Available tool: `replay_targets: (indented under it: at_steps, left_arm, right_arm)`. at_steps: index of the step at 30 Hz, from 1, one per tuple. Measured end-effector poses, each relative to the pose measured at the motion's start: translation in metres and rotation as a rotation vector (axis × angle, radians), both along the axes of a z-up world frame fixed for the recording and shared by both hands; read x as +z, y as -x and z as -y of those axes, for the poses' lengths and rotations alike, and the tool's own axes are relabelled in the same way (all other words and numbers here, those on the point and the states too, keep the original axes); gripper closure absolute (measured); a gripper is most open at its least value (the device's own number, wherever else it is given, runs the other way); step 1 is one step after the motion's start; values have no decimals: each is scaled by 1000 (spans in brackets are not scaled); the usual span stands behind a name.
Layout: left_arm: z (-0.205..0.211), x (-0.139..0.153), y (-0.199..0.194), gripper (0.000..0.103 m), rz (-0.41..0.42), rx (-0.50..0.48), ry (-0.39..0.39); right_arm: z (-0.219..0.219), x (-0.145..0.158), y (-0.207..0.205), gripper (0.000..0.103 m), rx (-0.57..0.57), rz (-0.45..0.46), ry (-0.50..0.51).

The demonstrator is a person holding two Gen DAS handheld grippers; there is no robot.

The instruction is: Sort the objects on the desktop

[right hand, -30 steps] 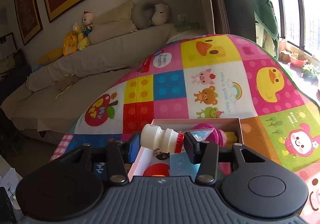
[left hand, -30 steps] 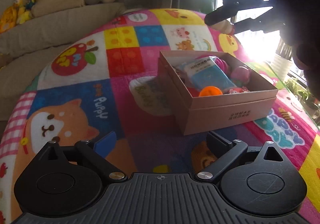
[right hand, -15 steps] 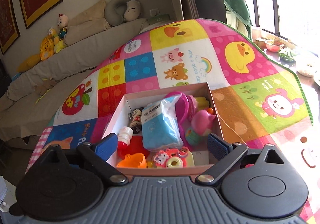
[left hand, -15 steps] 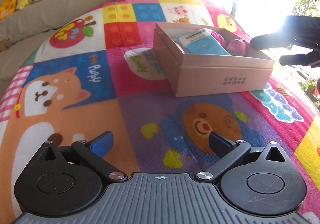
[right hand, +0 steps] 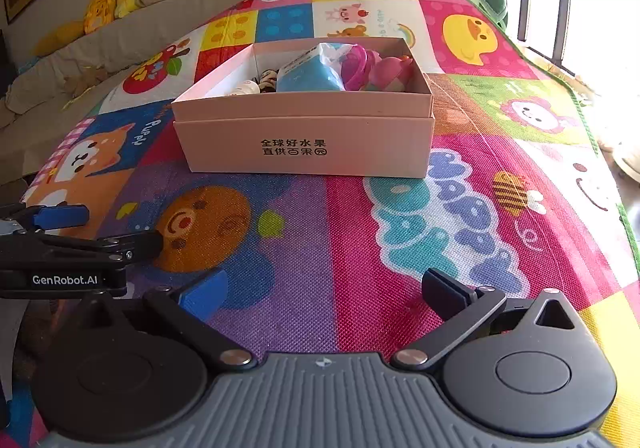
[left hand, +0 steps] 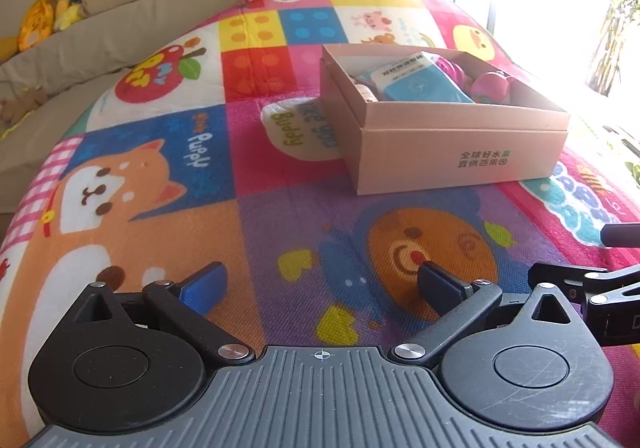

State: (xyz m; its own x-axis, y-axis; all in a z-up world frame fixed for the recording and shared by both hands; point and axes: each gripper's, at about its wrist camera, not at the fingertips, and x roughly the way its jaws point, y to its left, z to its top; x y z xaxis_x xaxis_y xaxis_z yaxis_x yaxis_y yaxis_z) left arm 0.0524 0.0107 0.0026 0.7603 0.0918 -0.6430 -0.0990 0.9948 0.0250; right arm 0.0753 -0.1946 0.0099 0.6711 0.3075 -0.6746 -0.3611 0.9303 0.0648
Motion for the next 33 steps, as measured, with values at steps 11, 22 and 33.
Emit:
replay_targets:
  at_steps: [11,22,33]
  left_arm:
    - [-1,-3,-7,0,10,32,20]
    - [0,-3,-7,0,10,32,22]
    - [0,-4,-7,0,9,32,24]
  right_arm:
    - [-6,-9,-23,0,-41,57,45]
    - [-7,-8,-21,0,-42,68,41]
    - [-7,-8,-22,0,-41,67,41]
